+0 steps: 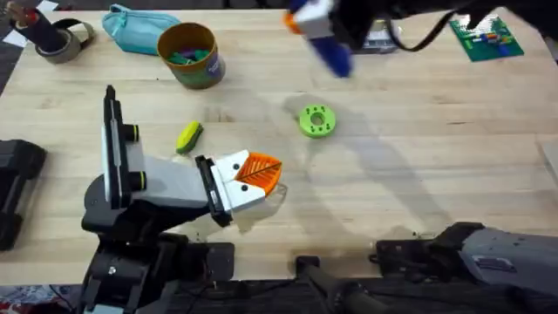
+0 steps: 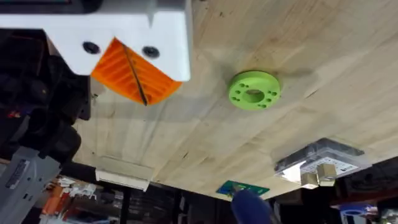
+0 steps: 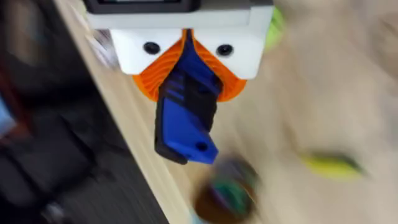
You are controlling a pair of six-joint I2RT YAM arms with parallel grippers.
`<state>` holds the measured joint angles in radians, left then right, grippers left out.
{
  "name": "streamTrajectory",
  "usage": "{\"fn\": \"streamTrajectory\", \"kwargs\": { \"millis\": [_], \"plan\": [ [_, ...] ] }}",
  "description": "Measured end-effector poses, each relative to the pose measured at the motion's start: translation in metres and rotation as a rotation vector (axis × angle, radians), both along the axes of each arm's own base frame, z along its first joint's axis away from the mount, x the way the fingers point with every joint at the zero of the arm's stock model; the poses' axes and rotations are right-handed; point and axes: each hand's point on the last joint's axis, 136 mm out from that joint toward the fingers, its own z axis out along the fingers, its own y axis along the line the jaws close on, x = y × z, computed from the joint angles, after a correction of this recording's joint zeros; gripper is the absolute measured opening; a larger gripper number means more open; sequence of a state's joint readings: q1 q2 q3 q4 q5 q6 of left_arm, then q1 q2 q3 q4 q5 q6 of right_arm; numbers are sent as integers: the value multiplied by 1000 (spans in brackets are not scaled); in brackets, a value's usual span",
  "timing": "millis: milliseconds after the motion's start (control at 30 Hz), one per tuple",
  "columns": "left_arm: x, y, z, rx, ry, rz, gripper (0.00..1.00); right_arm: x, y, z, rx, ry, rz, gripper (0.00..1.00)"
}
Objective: Pick up the gripper from the table and insert it into the empty holder that is missing its gripper. Then pick up a screw, insert it into the mounting hole, and use the screwdriver to tighten it. Finally, clean up the table by picking up the vegetable and placing it into the bucket.
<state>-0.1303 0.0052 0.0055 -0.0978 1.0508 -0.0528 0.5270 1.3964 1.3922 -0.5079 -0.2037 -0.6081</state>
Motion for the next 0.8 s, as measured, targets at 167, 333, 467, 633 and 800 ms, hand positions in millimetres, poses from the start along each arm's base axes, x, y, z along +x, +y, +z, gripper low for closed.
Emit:
{"fn": "streamTrajectory", "kwargs": {
  "millis": [167,333,467,633,800],
  "plan": [
    [0,0,0,0,0,0,9,26,-75,-36,-304,-12,-124,26],
    [1,0,2,-1,-10,4,9,24,-135,-91,-541,155,-128,26],
    [1,1,2,-1,-11,8,9,29,-156,-129,-657,241,-76,26],
    [4,1,1,1,-11,22,9,46,-175,-175,-757,314,-34,26],
    [7,3,1,2,-12,40,9,50,-194,-224,-831,426,-12,26]
  ]
}}
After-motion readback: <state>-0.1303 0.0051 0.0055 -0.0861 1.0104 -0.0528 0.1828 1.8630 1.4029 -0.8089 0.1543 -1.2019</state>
